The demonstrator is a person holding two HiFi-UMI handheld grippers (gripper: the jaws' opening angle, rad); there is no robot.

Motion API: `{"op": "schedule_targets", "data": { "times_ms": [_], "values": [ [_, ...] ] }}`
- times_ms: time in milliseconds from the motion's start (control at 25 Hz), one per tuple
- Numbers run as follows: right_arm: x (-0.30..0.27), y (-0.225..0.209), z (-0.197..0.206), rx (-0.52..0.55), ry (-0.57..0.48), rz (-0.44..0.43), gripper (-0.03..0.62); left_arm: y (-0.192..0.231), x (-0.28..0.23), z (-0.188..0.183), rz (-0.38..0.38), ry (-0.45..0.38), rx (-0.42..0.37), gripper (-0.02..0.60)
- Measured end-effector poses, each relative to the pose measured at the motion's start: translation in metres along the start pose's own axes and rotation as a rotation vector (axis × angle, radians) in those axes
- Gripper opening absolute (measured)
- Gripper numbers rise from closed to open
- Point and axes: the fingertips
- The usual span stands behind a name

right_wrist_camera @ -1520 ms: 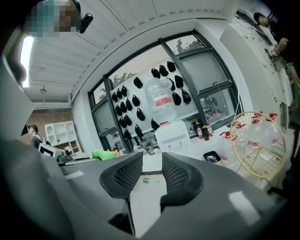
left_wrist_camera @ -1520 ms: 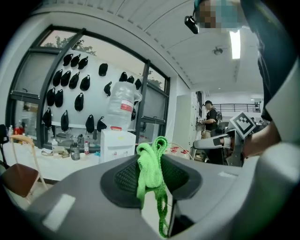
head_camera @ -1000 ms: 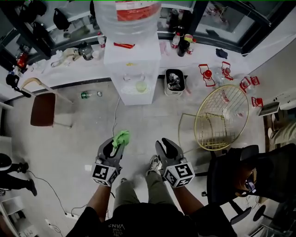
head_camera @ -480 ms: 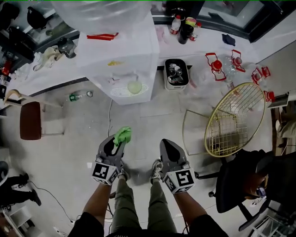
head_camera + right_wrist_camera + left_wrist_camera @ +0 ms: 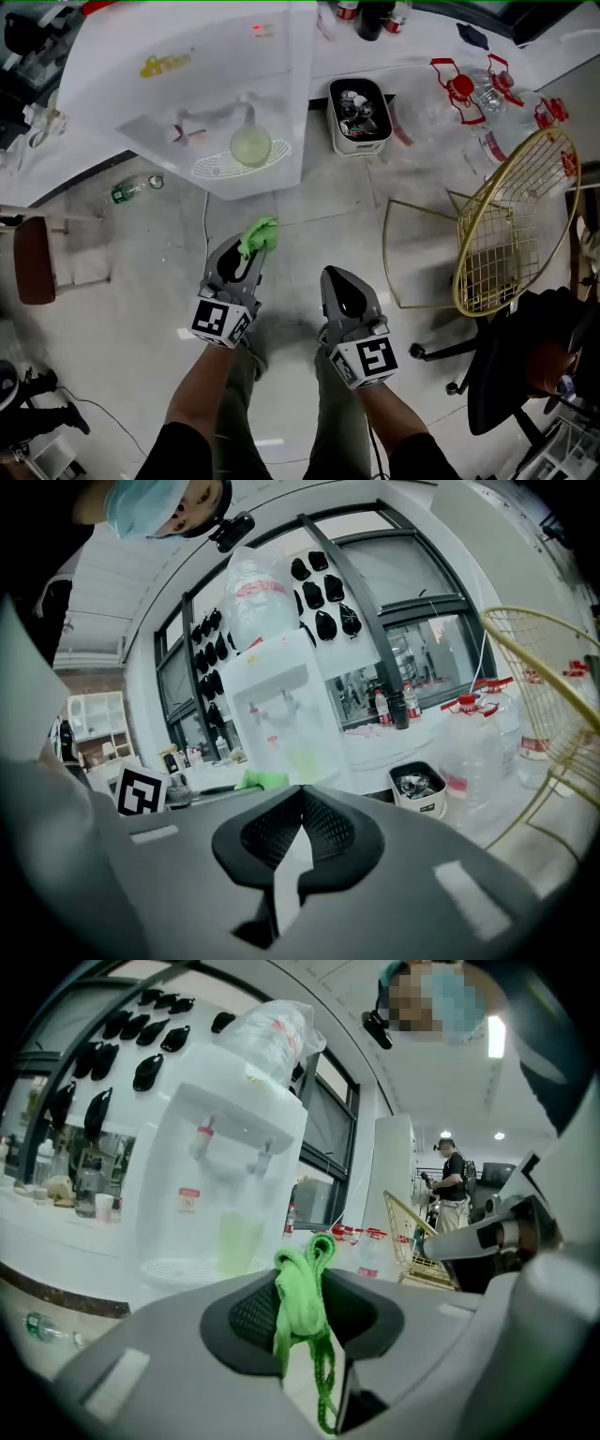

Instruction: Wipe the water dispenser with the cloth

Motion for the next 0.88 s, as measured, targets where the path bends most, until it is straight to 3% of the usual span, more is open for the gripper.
{"op": "schedule_targets", "data": {
  "times_ms": [240, 400, 560, 880],
  "values": [
    [-0.034, -0.040, 0.050, 0.068, -0.033, -0.033, 0.005, 0.000, -0.071, 0.060, 0.050, -0.059, -0.021, 0.120],
    [-0.062, -0.055, 0.070, 0.168, -0.055, -0.085, 0.005, 0.003, -0.111, 0.093, 0.089, -0.102, -0.030, 0.120],
    [-0.087, -0.069, 0.083, 0.231, -0.085, -0.134, 0.005, 0.004, -0.145, 0.109, 0.123, -0.180, -0.040, 0.120],
    [-0.100, -0.084, 0.107, 0.336, -0.123, -0.162, 0.005, 0.014, -0.187, 0.113, 0.081, -0.315, -0.015, 0.120]
  ]
}}
Point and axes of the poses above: the fingertips, and each gripper's own axes: x backward along the fingers, y to its left, z out of its underside, and after that the axes turned 13 degrees about -z, right-handed
